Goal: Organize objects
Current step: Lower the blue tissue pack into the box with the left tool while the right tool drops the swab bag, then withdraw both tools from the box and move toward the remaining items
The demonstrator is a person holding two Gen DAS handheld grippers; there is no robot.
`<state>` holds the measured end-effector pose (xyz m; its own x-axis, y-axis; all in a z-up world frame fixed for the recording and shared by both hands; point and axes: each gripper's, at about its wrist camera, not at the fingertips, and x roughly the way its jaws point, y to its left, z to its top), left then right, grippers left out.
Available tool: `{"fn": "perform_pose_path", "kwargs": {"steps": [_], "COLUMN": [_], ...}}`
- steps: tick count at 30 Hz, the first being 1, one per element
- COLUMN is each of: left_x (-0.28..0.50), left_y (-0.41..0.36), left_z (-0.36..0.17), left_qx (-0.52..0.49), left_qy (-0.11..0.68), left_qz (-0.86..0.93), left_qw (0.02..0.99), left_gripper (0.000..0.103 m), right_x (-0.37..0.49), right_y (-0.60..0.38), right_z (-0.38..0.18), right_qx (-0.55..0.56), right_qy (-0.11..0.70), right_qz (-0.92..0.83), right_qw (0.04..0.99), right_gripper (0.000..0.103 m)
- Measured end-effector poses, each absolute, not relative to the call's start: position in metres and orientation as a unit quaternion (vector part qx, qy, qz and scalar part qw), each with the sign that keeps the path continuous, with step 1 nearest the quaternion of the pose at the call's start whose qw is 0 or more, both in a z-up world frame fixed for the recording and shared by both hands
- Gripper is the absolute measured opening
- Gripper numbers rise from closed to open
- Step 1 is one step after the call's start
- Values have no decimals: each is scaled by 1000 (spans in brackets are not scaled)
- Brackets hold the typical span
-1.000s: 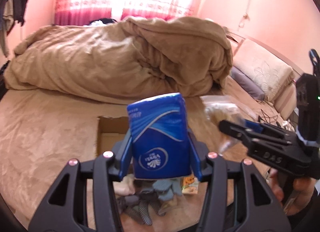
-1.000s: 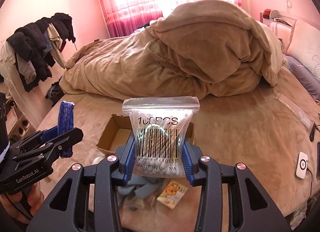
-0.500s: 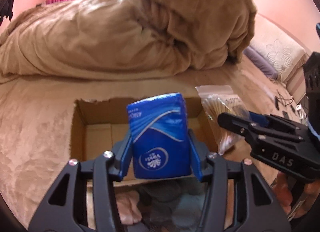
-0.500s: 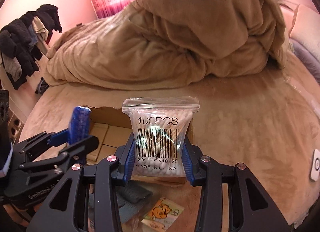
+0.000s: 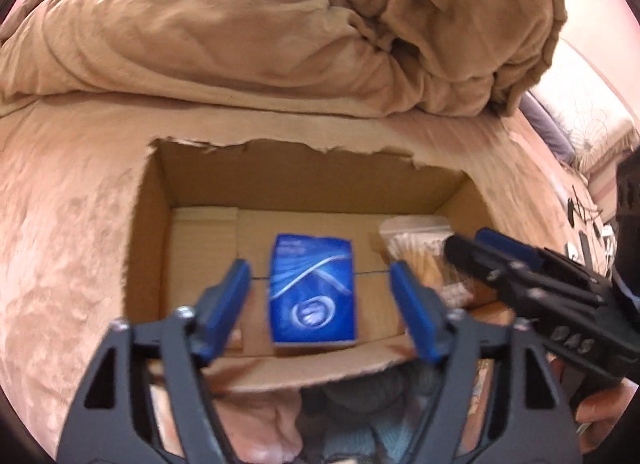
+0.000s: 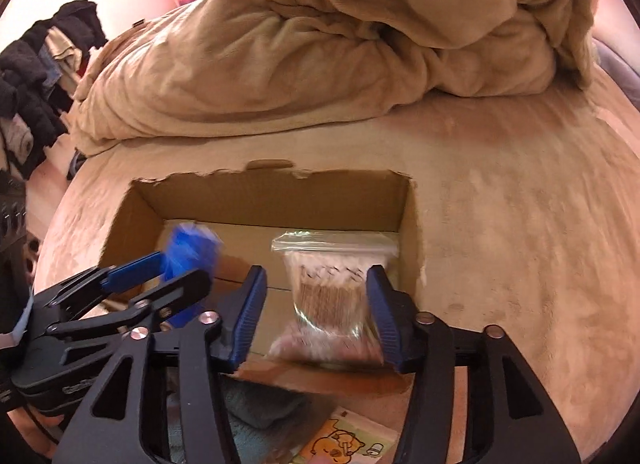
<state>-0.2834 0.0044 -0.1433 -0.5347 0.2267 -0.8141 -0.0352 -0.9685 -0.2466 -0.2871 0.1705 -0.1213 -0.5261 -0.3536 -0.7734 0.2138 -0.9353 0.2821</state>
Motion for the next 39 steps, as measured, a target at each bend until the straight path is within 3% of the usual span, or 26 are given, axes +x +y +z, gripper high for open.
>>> {"fn": "perform_pose_path", "kwargs": {"steps": [5, 8, 24, 39], "left_x": [-267, -248, -135, -49], "left_y": [-5, -10, -7, -14], "left_z": [-124, -103, -2, 1], "left_qx": [-464, -443, -360, -346], "left_qy": [-100, -97, -80, -91], "left_qz": [878, 889, 928, 932], "left_qw": [64, 57, 63, 64], "left_gripper": [82, 92, 94, 94], "right_x": [-268, -257, -163, -79], "right_y": [176, 175, 179, 199], "right_z": [-93, -78, -7, 10], "right_qx": [412, 408, 360, 338], "right_qy": [-78, -64, -25, -5], "right_qz": [-891, -894, -919, -929], "right_qw": [174, 173, 159, 151], "right_gripper": [70, 83, 83, 83]}}
